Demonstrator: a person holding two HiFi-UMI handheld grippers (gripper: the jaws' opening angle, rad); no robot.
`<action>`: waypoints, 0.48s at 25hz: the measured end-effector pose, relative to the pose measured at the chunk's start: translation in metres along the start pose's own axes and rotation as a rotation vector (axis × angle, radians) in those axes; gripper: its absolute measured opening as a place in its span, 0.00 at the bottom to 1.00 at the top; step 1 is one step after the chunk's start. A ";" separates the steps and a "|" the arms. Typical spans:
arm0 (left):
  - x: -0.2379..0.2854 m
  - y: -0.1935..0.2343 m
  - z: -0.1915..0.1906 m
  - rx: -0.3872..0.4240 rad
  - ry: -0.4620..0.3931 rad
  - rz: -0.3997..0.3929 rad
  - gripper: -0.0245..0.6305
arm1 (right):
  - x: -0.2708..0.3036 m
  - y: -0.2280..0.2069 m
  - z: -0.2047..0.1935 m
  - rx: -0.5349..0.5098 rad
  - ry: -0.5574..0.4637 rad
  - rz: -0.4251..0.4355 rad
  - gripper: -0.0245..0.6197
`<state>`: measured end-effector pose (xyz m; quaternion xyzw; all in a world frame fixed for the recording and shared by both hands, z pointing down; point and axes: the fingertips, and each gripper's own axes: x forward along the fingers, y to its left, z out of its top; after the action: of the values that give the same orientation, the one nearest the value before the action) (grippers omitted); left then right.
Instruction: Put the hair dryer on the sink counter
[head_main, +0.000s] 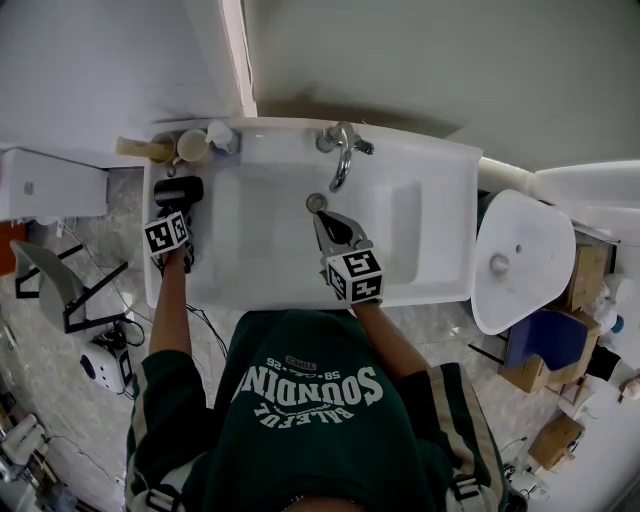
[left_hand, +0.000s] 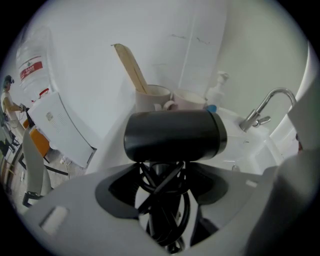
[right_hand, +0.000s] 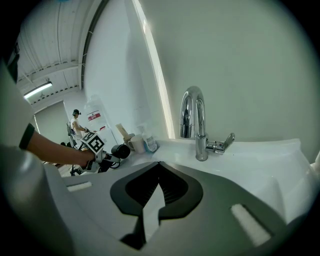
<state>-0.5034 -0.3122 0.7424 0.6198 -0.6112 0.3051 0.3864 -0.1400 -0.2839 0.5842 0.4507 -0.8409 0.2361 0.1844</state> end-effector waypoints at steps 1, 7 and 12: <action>0.000 0.001 0.000 0.008 0.008 0.005 0.54 | -0.002 -0.001 -0.001 0.003 -0.001 -0.003 0.05; 0.002 0.002 -0.002 0.011 0.019 0.012 0.54 | -0.014 -0.006 -0.006 0.018 -0.005 -0.025 0.05; 0.005 0.001 -0.003 0.013 0.019 -0.007 0.54 | -0.022 -0.009 -0.008 0.025 -0.013 -0.036 0.05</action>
<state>-0.5036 -0.3123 0.7484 0.6213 -0.6034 0.3137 0.3891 -0.1200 -0.2685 0.5811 0.4696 -0.8308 0.2405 0.1773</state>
